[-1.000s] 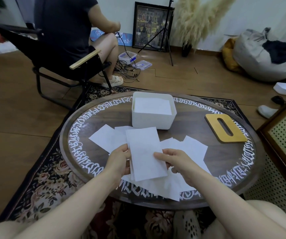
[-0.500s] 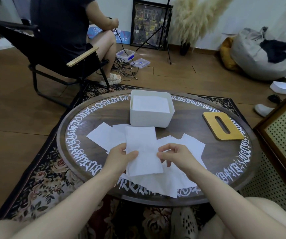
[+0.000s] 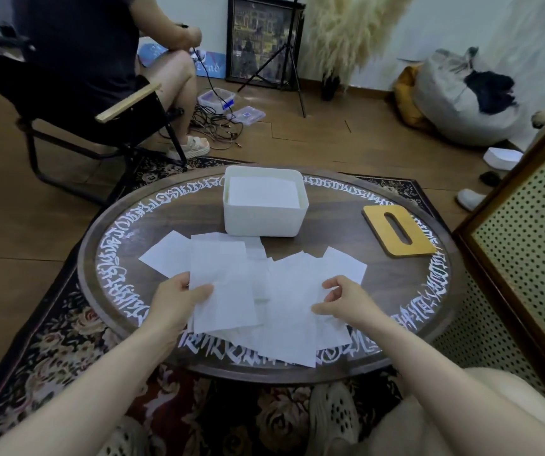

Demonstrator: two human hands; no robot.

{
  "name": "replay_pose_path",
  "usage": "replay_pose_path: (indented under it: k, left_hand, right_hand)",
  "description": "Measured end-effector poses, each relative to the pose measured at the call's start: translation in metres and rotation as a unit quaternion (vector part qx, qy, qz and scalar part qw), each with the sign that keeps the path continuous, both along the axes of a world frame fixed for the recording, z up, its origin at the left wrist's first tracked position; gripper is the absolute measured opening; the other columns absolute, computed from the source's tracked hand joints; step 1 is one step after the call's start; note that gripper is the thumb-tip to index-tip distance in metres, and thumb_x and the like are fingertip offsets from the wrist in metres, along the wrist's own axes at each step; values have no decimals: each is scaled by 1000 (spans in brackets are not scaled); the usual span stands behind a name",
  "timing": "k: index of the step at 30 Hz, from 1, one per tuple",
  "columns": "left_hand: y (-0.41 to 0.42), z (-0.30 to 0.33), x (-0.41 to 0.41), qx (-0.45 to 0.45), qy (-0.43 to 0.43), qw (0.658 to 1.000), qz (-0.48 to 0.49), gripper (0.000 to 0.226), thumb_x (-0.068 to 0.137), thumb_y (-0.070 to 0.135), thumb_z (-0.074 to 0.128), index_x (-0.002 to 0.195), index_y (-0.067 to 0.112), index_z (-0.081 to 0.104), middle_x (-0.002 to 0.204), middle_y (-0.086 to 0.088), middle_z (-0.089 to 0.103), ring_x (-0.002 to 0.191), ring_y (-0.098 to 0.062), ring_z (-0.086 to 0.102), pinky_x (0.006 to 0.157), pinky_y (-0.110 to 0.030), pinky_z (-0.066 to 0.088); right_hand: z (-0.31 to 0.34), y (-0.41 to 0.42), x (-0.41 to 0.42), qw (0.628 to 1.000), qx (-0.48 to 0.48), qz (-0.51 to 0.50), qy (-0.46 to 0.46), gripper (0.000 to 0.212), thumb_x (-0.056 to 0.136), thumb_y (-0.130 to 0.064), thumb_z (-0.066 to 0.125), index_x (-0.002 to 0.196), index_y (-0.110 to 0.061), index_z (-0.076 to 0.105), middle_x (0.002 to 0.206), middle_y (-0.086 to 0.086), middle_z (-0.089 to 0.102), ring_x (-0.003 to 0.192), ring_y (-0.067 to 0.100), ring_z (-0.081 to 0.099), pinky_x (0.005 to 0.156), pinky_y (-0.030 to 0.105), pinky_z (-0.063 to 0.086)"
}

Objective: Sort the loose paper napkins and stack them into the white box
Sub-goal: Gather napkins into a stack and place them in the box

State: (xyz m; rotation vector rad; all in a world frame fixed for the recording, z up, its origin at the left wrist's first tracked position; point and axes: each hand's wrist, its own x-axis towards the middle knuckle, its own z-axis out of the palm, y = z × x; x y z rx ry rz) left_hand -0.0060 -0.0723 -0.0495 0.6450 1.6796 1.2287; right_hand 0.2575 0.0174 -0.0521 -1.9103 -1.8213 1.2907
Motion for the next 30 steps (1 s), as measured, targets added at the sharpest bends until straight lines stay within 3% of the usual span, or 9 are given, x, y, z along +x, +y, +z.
replay_pose_path:
  k: [5,8,14,19,22,26,30]
  left_hand:
    - [1,3,4,1,-3,1000,-4,15,88,-3,61,94,10,65,88,0,67,84,-25,63,75,-34,51]
    - [1,5,4,2,-3,1000,-6,15,88,-3,60,98,7,65,89,-1,67,82,-21,63,68,-30,50]
    - [2,5,4,-5,-12,1000,-7,16,88,-2,61,99,9,66,99,-7,68,93,-29,64,84,-41,51]
    - [2,7,4,1,-13,1000,-5,16,89,-2,59,101,7,65,95,-5,67,88,-25,63,71,-32,50]
    - [3,5,4,3,-17,1000,3,15,89,-3,59,98,8,64,100,-9,67,93,-29,63,81,-38,50]
    - [4,4,6,1,-17,1000,12,15,90,-2,58,99,9,63,102,-9,66,94,-30,62,85,-42,51]
    - [6,3,10,4,3,1000,30,15,92,-1,55,96,11,61,97,-6,65,94,-28,62,88,-44,51]
  right_hand:
    - [8,2,-7,997,-31,-45,60,47,80,-18,76,119,-16,49,101,7,61,71,15,56,58,23,41]
    - [11,1,-10,996,-38,-52,64,40,81,-19,76,114,-16,53,93,6,63,65,15,54,55,23,38]
    - [9,-7,-11,998,-30,2,48,17,80,-16,75,85,-9,61,66,3,61,51,14,47,53,22,41]
    - [14,-7,-13,999,-10,17,46,26,86,-11,68,63,-17,57,51,-4,57,45,13,43,49,19,38]
    - [19,-7,-13,998,11,18,64,25,89,-10,63,66,-17,58,48,-8,56,44,12,41,46,17,35]
    - [24,-4,-14,994,26,16,103,17,91,-14,61,78,-4,61,53,-4,52,46,11,40,49,20,29]
    - [32,2,-17,971,-15,-13,238,17,94,-11,58,79,-8,50,59,4,38,44,10,35,47,19,24]
